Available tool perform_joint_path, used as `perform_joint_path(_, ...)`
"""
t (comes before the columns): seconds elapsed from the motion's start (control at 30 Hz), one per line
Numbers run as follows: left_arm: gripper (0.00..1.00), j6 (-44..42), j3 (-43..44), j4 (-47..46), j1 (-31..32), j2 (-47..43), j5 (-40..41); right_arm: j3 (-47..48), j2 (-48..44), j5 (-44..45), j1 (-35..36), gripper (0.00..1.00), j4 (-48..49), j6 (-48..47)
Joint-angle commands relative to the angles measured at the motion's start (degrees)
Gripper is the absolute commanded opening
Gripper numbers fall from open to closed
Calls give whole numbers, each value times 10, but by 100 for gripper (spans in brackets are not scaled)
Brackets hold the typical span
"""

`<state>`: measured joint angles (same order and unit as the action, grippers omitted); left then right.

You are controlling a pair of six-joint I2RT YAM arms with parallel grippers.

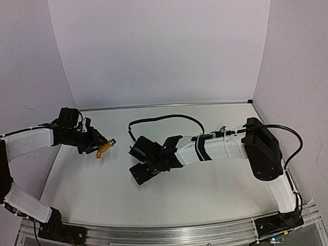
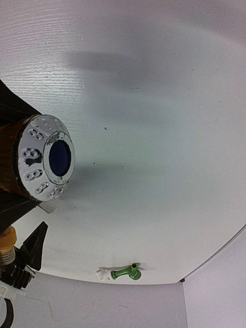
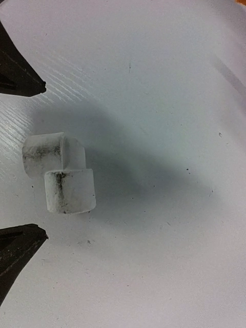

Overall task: Install the water faucets
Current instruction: Pick up the adaptor from the center of the board.

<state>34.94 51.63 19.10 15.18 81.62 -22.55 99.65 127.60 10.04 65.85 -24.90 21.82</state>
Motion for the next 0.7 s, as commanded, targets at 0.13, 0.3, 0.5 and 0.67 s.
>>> perform_joint_path(0.13,0,27,-32,-35,0,-39,-10,155,106,148,20,94,-136,-65)
perform_joint_path(0.3,0,35,-41,-48,0,-47,-18,146,107,187,21,83,-153,-69)
perform_joint_path(0.5,0,46,-45,-69,1,-34,-43,37,41,154,11,80,-110,-81)
perform_joint_path(0.67,0,53,-54,-85,1,-32,-56,-142,-92,49,-45,87,7,-109)
